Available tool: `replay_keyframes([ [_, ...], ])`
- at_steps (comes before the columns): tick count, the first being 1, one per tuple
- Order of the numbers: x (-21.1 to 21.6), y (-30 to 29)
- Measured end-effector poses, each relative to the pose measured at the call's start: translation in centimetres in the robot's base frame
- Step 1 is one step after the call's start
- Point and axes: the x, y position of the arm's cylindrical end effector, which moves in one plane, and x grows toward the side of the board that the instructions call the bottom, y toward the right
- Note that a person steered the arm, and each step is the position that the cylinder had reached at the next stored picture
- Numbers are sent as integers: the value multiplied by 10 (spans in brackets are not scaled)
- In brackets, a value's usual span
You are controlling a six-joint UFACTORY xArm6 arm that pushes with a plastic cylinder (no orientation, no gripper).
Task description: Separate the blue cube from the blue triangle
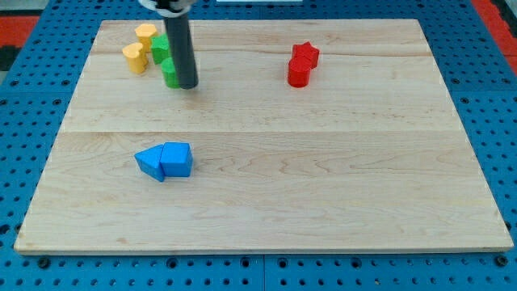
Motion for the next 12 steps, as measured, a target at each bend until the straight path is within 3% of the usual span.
replay_keyframes([
  [1,-23,-8],
  [3,-25,-26],
  [5,63,9],
  [8,161,-93],
  [9,200,-30],
  [10,151,-17],
  [11,139,14],
  [12,148,89],
])
